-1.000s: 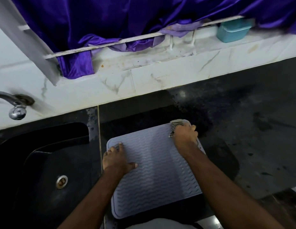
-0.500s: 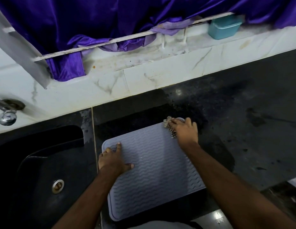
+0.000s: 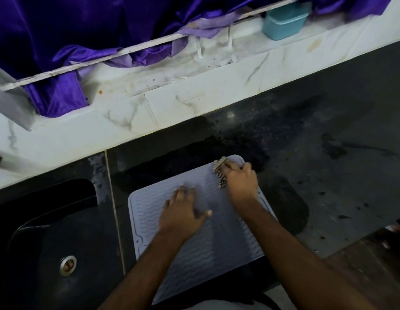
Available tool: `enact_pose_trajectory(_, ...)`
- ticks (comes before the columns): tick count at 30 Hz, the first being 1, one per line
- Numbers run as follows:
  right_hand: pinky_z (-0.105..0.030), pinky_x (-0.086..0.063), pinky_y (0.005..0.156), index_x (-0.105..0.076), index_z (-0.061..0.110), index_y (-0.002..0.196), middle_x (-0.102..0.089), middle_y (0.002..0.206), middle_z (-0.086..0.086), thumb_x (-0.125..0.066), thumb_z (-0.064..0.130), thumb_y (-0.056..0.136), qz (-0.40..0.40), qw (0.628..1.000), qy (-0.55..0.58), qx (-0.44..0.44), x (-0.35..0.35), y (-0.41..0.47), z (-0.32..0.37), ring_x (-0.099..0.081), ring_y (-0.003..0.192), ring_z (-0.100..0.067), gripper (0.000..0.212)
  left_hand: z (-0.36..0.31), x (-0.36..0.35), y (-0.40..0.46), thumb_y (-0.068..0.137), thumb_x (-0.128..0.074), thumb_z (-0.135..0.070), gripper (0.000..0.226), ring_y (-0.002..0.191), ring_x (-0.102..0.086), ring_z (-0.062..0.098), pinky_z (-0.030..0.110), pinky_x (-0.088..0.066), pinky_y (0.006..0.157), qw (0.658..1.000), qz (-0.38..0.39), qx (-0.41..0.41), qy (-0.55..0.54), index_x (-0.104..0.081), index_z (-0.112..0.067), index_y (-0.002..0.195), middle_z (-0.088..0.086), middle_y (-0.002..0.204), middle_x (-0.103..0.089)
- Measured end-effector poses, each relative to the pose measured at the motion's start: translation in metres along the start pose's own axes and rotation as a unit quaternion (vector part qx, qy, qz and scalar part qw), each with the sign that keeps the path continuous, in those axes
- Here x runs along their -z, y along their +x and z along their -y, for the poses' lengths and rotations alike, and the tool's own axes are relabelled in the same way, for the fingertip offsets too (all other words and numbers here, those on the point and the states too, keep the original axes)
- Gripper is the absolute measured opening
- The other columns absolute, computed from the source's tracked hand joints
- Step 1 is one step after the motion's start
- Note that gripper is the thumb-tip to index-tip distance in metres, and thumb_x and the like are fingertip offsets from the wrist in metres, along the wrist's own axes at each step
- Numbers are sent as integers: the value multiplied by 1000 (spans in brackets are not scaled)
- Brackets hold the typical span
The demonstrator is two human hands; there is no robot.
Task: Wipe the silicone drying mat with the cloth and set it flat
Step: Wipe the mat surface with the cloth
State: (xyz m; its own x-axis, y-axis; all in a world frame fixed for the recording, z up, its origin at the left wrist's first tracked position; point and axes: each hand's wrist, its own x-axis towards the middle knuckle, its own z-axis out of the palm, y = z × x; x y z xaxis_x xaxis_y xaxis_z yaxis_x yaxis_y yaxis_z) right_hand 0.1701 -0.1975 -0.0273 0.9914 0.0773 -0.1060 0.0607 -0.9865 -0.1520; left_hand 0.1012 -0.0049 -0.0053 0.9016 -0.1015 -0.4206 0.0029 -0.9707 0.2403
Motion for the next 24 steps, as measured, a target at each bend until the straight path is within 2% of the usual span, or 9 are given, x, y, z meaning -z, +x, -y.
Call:
enact_pose_trajectory(2,-45,-45,91,-48,29,141,-49,141,2,-46,13,92,-7,995,76,-71,7,2,-19,-42,113,-36,52,-17,-9,8,88,-43,-78,99,155,5,28,50,-10,124,1000,1,-25,14,-1,-27,161,4,169,5)
enact_pose_trajectory(4,-43,-44,95,-51,25,140,-56,135,0,-49,13,87,-23,970,215,-108,12,0,-32,-47,114,-35,54,-23,-18,14,85,-45,-81,105,154,15,29,53,-3,124,999,16,-39,19,7,-31,160,5,168,15)
enact_pose_trajectory(6,-35,-46,86,-58,21,130,-65,116,-1,-57,30,93,-49,926,335,-167,19,-5,-38,-58,108,-29,37,-20,-25,19,81,-45,-85,110,152,20,32,56,0,123,998,33,-39,29,15,-35,158,5,166,24)
enact_pose_trajectory(8,-30,-44,73,-61,18,119,-65,101,0,-66,49,88,-40,880,413,-233,24,-9,-38,-63,98,-24,44,-17,-29,21,77,-44,-88,113,152,20,34,58,-1,123,998,36,-32,44,16,-37,157,5,165,27)
enact_pose_trajectory(9,-29,-44,72,-60,18,119,-66,102,0,-70,51,84,-34,880,408,-242,24,-11,-39,-64,97,-23,49,-17,-29,23,76,-44,-89,114,152,18,35,60,-2,122,998,37,-31,48,16,-37,157,5,165,26)
enact_pose_trajectory(13,-37,-53,75,-59,25,127,-67,109,-1,-70,48,83,-70,948,235,-201,16,-13,-39,-64,96,-25,50,-19,-26,28,70,-49,-91,120,153,10,36,65,-8,119,997,37,-27,55,16,-39,157,5,167,18)
enact_pose_trajectory(16,-39,-54,78,-57,27,133,-60,115,-1,-67,35,87,-138,954,213,-161,15,-7,-38,-61,97,-24,48,-16,-26,31,66,-48,-94,121,153,9,34,68,-4,118,998,37,-23,42,17,-43,155,1,167,16)
enact_pose_trajectory(21,-44,-51,88,-49,21,141,-62,126,-6,-58,23,90,-29,979,169,-112,4,-4,-22,-57,110,-30,51,-14,-29,30,64,-44,-97,121,152,10,32,69,-2,117,999,28,-17,35,18,-46,154,-2,166,18)
enact_pose_trajectory(24,-41,-48,90,-50,18,141,-65,124,-7,-59,19,90,-32,984,128,-117,-3,-12,-7,-55,110,-30,52,-14,-30,31,63,-43,-98,121,153,11,31,69,0,117,999,26,-15,26,17,-46,154,-3,165,20)
